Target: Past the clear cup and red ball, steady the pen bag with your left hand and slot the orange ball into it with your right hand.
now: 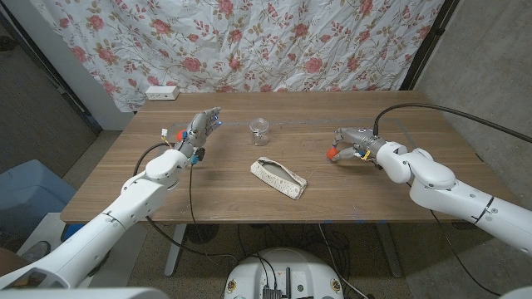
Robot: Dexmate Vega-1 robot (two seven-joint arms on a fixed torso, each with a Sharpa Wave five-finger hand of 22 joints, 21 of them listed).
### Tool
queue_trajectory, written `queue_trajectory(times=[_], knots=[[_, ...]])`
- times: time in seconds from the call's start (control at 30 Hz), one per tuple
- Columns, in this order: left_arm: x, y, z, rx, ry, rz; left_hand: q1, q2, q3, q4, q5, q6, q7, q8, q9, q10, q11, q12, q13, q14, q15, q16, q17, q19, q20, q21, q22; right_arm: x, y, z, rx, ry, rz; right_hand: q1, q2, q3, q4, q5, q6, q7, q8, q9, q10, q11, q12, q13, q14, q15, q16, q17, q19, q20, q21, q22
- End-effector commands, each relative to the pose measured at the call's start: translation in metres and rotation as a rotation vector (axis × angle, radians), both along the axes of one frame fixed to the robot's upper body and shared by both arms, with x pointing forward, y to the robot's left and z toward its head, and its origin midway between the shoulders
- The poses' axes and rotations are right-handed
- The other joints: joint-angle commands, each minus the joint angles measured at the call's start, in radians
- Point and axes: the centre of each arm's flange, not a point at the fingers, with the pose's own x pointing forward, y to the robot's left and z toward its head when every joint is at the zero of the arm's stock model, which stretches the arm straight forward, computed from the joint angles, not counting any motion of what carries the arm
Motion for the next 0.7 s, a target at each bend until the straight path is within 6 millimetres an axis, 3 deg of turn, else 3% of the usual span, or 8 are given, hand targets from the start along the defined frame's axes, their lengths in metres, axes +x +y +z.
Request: queue_trajectory(times=[0.03, 0.5, 0.7], knots=[[-0.015, 0.002, 0.011, 0.143, -0.033, 0.029, 0.028, 0.028, 0.003, -0.049, -0.006, 0.049, -0.026, 0.010, 0.004, 0.020, -0.028, 0.006, 0.003, 0.011, -0.028, 0.003, 0.001, 0.018, -0.006, -0.005, 0.001, -0.013, 0.003, 0.006, 0.016, -0.027, 0.007, 0.001, 0.012, -0.001, 0.005, -0.004, 0.013, -0.002, 0.006, 0.004, 0.014, 0.001, 0.007, 0.003, 0.004, 0.001, 0.007, 0.002, 0.008, 0.001, -0.003, 0.003], [-0.030, -0.009, 0.033, 0.367, -0.102, 0.054, 0.063, 0.020, 0.000, -0.115, -0.010, 0.115, -0.093, 0.011, 0.004, 0.038, -0.060, 0.004, 0.003, 0.013, -0.049, 0.001, 0.002, 0.024, -0.016, -0.009, 0.000, -0.017, 0.002, 0.012, 0.026, -0.047, 0.002, 0.001, 0.013, -0.003, 0.006, -0.005, 0.019, -0.002, 0.011, 0.005, 0.018, 0.002, 0.006, 0.003, 0.006, 0.000, 0.008, 0.005, 0.009, -0.001, -0.004, 0.003], [-0.035, -0.021, 0.044, 0.502, -0.209, 0.122, 0.079, 0.008, -0.008, -0.138, -0.011, 0.152, -0.114, 0.010, 0.004, 0.072, -0.067, 0.012, 0.003, 0.035, -0.065, 0.007, 0.002, 0.045, -0.020, -0.004, 0.000, -0.018, 0.000, 0.013, 0.042, -0.054, -0.004, 0.001, 0.014, -0.004, 0.006, -0.005, 0.021, -0.002, 0.012, 0.005, 0.020, 0.001, 0.005, 0.003, 0.006, 0.000, 0.008, 0.006, 0.010, -0.001, -0.004, 0.003]])
